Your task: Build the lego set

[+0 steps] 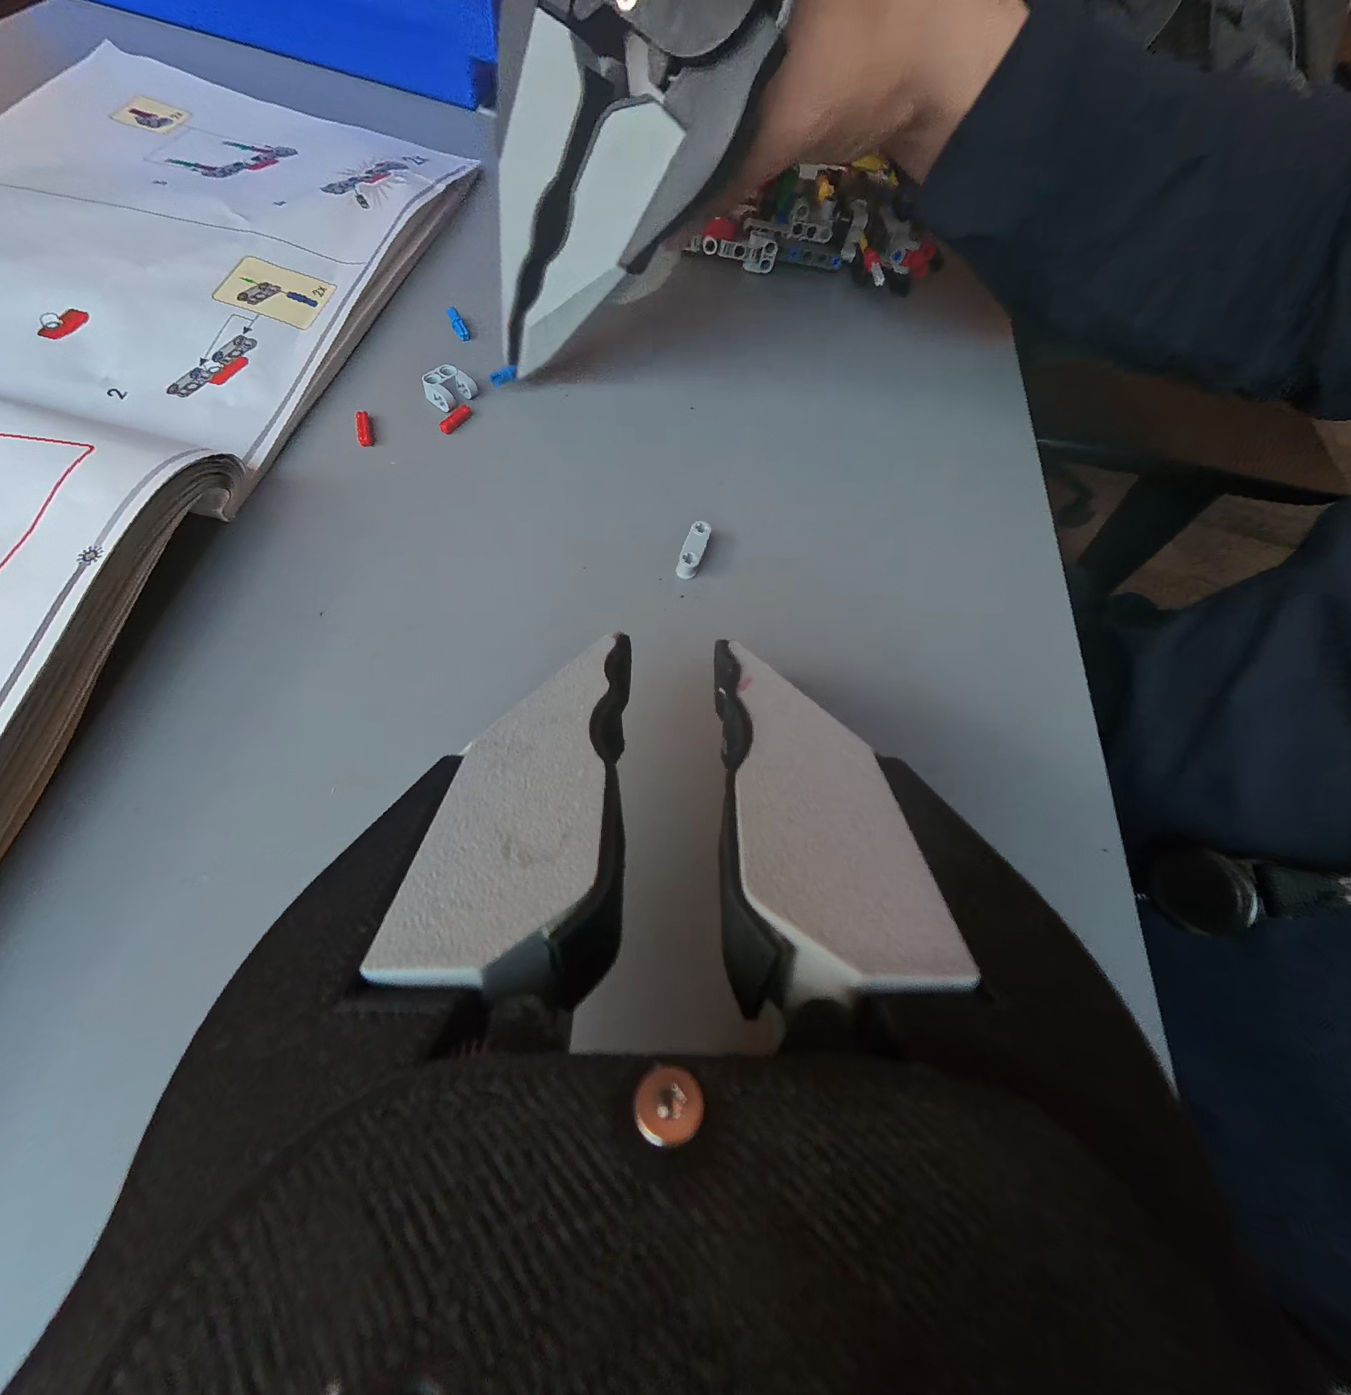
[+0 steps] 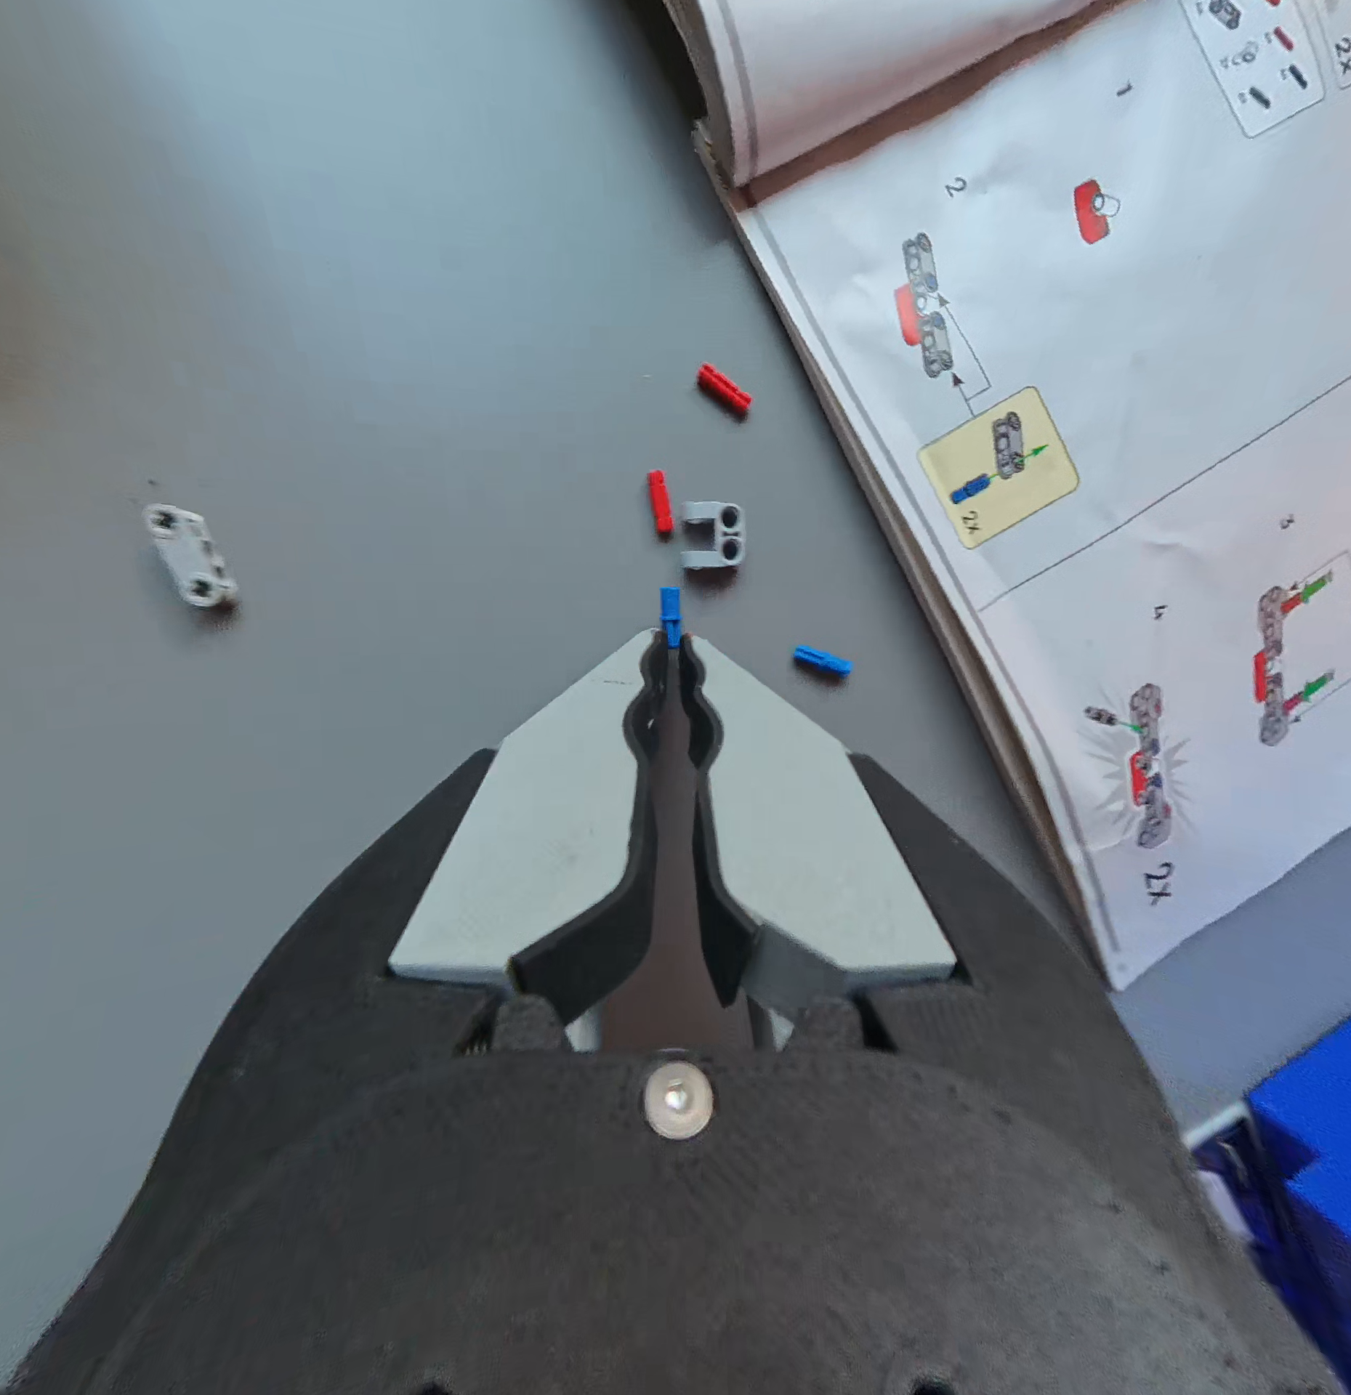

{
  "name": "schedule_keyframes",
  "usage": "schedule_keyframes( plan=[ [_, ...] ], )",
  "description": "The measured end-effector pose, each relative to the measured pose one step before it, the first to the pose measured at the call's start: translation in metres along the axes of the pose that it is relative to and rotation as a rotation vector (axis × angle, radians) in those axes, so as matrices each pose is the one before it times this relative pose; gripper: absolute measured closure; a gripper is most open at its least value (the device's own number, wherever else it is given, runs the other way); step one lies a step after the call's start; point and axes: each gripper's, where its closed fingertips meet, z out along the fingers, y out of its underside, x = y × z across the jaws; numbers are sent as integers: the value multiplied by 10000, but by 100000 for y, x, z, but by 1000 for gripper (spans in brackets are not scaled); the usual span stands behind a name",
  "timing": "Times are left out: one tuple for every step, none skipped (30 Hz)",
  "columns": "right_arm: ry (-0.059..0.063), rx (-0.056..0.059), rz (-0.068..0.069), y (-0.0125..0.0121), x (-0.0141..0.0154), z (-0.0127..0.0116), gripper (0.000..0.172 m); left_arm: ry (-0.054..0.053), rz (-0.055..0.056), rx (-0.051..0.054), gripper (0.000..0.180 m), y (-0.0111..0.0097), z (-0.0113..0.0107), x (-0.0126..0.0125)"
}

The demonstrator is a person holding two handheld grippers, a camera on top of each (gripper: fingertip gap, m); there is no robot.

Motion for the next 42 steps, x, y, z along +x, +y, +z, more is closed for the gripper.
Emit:
schedule_keyframes(
  plan=[
    [-196, 281, 160, -228, -808, -249, 172, -30, 50, 1, 162, -26, 79, 28],
    [-290, 275, 84, -227, -1002, -196, 172, 12, 46, -18, 162, 1, 110, 103],
    [-281, 249, 16, -154, -1021, -115, 172, 22, 36, -54, 162, 44, 155, 120],
    [-108, 168, 36, -40, -712, -54, 172, -28, 39, -77, 162, 94, 165, 41],
    [-56, 110, 61, 36, -578, -46, 172, -24, 48, -81, 163, 102, 157, 49],
    [-162, 160, 22, -38, -698, -57, 172, -7, 42, -64, 163, 52, 127, 64],
    [-181, 272, -21, -222, -716, -83, 172, -31, 46, -1, 163, -48, 91, 34],
    [-171, 331, -10, -319, -655, -134, 172, 6, 44, 44, 165, -143, 63, 107],
    [-257, 386, 50, -435, -714, -155, 172, 50, 31, 63, 166, -191, 71, 171],
    [-402, 460, 73, -584, -877, -166, 172, 36, 28, 74, 167, -222, 101, 138],
    [-461, 530, 32, -716, -953, -132, 172, 36, 16, 66, 167, -227, 145, 145],
    [-342, 512, 17, -668, -734, -48, 172, 61, -12, 47, 169, -218, 221, 184],
    [-259, 361, 2, -437, -559, 31, 172, 70, -7, 24, 170, -172, 274, 217],
    [-247, 275, 7, -302, -516, 92, 172, 33, 7, -27, 171, -85, 300, 171],
    [-262, 270, 77, -285, -507, 120, 172, -19, 56, -63, 171, -2, 309, 104],
    [-330, 235, 159, -244, -584, 184, 172, -41, 98, -83, 171, 37, 261, 92],
    [-363, 214, 208, -208, -586, 239, 172, -79, 110, -47, 171, -18, 184, 34],
    [-277, 216, 251, -211, -426, 271, 172, -122, 116, 19, 171, -136, 109, -15],
    [-177, 158, 283, -128, -200, 275, 172, -131, 115, 105, 170, -274, 34, -12],
    [-124, 151, 330, -145, -63, 225, 172, -114, 145, 173, 169, -377, -46, 51],
    [-176, 231, 387, -261, -61, 134, 172, -90, 200, 203, 167, -425, -105, 118],
    [-310, 284, 391, -376, -243, 43, 172, -173, 262, 172, 166, -360, -150, 14],
    [-304, 337, 388, -464, -209, -34, 172, -288, 288, 122, 165, -255, -168, -174],
    [-271, 350, 391, -481, -161, -61, 172, -333, 264, 99, 164, -216, -193, -287],
    [-248, 305, 386, -418, -118, -70, 172, -224, 275, 111, 163, -227, -181, -135],
    [-216, 245, 353, -326, -73, -40, 172, -267, 263, 83, 163, -191, -159, -196],
    [-139, 157, 300, -180, 20, -3, 172, -284, 222, 37, 164, -121, -95, -247],
    [-88, 86, 237, -58, 84, 45, 172, -161, 186, -2, 164, -58, -31, -107],
    [-135, 60, 205, 8, -7, 78, 172, -92, 162, -50, 164, 58, 31, -25],
    [-174, 43, 209, 29, -70, 111, 172, -93, 138, -95, 164, 129, 62, -34],
    [-150, 27, 214, 64, -48, 119, 172, -66, 125, -99, 164, 137, 75, 3],
    [-143, 55, 195, 17, -60, 121, 172, -34, 157, -60, 164, 74, 56, 80],
    [-173, 86, 196, -43, -111, 112, 172, -126, 190, -45, 164, 37, 14, -35],
    [-185, 41, 208, 22, -123, 122, 172, -152, 249, -26, 164, -20, -24, -41],
    [-125, 0, 170, 60, -42, 126, 172, -138, 239, -3, 166, -47, -15, -19],
    [-52, 16, 114, 48, 27, 108, 172, -103, 189, -42, 165, 28, 3, -5],
    [-15, 17, 86, 6, 59, 65, 172, -95, 135, -87, 165, 115, 43, -26],
    [7, -10, 79, 27, 86, 17, 172, -62, 91, -70, 165, 104, 60, -18],
    [-16, -30, 75, 52, 47, -7, 172, -4, 34, -34, 165, 53, 43, 44],
    [-54, -22, 82, 34, -5, -7, 172, 19, 6, -1, 165, -10, 10, 35],
    [-73, -10, 101, 17, -22, 6, 172, 20, 12, 4, 165, -11, 8, 25],
    [-59, -24, 100, 49, 11, 11, 172, 24, 21, -11, 165, 43, 14, 40]
  ],
)
